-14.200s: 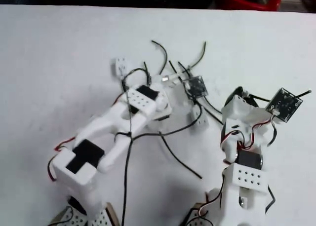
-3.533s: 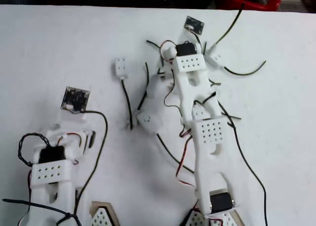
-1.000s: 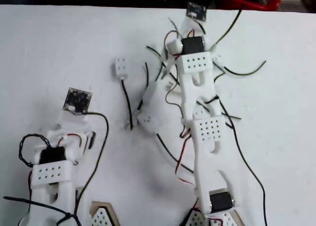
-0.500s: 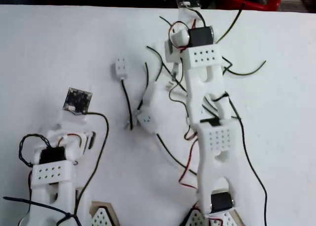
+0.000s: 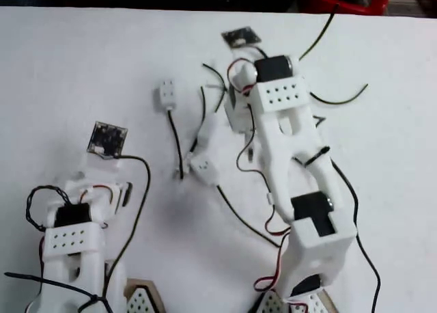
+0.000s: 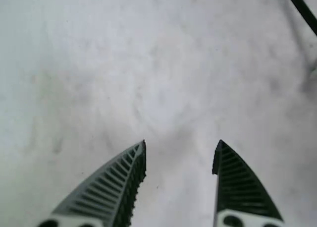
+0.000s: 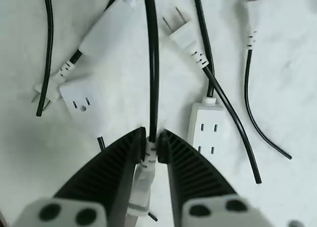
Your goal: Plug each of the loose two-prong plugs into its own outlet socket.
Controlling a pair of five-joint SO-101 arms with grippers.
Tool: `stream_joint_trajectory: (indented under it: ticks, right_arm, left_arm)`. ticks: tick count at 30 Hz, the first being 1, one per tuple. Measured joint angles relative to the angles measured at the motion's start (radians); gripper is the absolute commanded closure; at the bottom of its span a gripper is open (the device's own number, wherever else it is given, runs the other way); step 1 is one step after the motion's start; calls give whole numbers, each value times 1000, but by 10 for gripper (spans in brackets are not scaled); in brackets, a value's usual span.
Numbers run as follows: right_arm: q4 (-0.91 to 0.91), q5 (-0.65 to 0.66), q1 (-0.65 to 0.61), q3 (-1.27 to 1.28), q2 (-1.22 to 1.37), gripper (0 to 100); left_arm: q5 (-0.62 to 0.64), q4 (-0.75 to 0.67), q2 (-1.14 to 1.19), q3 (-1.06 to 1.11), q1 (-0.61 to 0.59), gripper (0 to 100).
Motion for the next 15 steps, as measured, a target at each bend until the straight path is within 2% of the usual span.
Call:
stream_joint_trajectory:
  ticks: [12, 15]
  right_arm:
    - [-290, 216, 0, 371, -17, 979]
    - [-338, 233, 0, 428, -17, 911]
  left_arm:
    - [0, 0, 0, 0, 0, 772]
    - [0, 0, 0, 0, 0, 771]
